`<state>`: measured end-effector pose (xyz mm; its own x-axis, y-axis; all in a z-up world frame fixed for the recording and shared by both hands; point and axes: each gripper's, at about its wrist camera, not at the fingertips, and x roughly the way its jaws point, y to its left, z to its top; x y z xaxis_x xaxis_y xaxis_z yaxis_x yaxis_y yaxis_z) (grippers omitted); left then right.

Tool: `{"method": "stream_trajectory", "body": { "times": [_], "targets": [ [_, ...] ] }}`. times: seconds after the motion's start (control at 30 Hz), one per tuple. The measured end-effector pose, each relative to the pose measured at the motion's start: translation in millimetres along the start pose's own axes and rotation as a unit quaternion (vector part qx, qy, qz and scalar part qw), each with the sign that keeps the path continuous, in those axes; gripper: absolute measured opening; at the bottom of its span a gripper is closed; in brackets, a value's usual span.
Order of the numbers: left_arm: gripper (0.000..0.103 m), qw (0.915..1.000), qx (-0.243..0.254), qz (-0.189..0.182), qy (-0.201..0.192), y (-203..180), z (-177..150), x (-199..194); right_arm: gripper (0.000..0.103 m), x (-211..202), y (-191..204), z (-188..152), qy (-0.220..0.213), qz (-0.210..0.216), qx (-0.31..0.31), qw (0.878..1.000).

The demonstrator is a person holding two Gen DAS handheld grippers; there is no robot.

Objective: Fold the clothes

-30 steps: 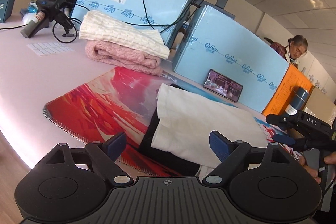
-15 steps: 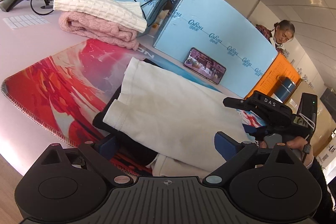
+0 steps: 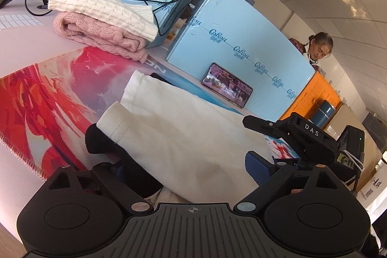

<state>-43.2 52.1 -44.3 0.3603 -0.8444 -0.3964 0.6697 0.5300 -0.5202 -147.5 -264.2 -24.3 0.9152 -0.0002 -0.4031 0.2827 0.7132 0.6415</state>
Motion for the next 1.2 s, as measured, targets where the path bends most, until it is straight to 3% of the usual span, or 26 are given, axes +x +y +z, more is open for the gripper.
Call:
{"method": "stream_trajectory", "body": {
  "times": [0.03, 0.1, 0.2, 0.33, 0.47, 0.63, 0.7, 0.73, 0.77, 0.87, 0.97, 1.2],
  "targets": [
    [0.081, 1.0, 0.003, 0.005, -0.002, 0, 0, 1, 0.074, 0, 0, 0, -0.001, -0.006, -0.001, 1.0],
    [0.062, 0.9998, 0.009, 0.015, -0.008, 1, -1, 1, 0.058, -1, 0, -1, -0.005, -0.016, -0.001, 1.0],
    [0.051, 0.9993, 0.022, 0.026, -0.018, 2, -5, 1, 0.046, -2, -3, -2, -0.011, -0.028, 0.004, 1.0],
    [0.05, 0.9987, 0.035, 0.029, -0.022, 1, -7, 0, 0.043, -2, -6, -2, -0.017, -0.038, 0.009, 0.999],
    [0.05, 0.9986, 0.04, 0.027, -0.024, 1, -7, 0, 0.057, -2, -4, -2, -0.027, -0.045, -0.002, 0.999],
    [0.05, 0.9985, 0.041, 0.024, -0.028, 1, -10, -1, 0.062, 4, 0, 0, -0.024, -0.049, -0.018, 0.998],
    [0.05, 0.9984, 0.042, 0.022, -0.031, 2, -11, -1, 0.056, 4, 1, 0, -0.022, -0.054, -0.024, 0.998],
    [0.05, 0.9983, 0.043, 0.022, -0.032, 1, -11, -2, 0.045, 4, 1, -1, -0.02, -0.055, -0.023, 0.998],
    [0.05, 0.9982, 0.045, 0.022, -0.032, 1, -11, -2, 0.041, 4, 0, -1, -0.018, -0.054, -0.021, 0.998],
    [0.05, 0.9979, 0.05, 0.024, -0.034, 0, -12, -2, 0.031, 2, -4, -3, -0.018, -0.05, -0.01, 0.999],
    [0.05, 0.9971, 0.059, 0.027, -0.038, -1, -13, -2, 0.026, -1, -4, -4, -0.025, -0.047, -0.006, 0.999],
    [0.05, 0.9937, 0.09, 0.047, -0.047, -9, -19, -1, 0.025, -4, -4, -4, -0.03, -0.046, -0.002, 0.999]
  ]
}}
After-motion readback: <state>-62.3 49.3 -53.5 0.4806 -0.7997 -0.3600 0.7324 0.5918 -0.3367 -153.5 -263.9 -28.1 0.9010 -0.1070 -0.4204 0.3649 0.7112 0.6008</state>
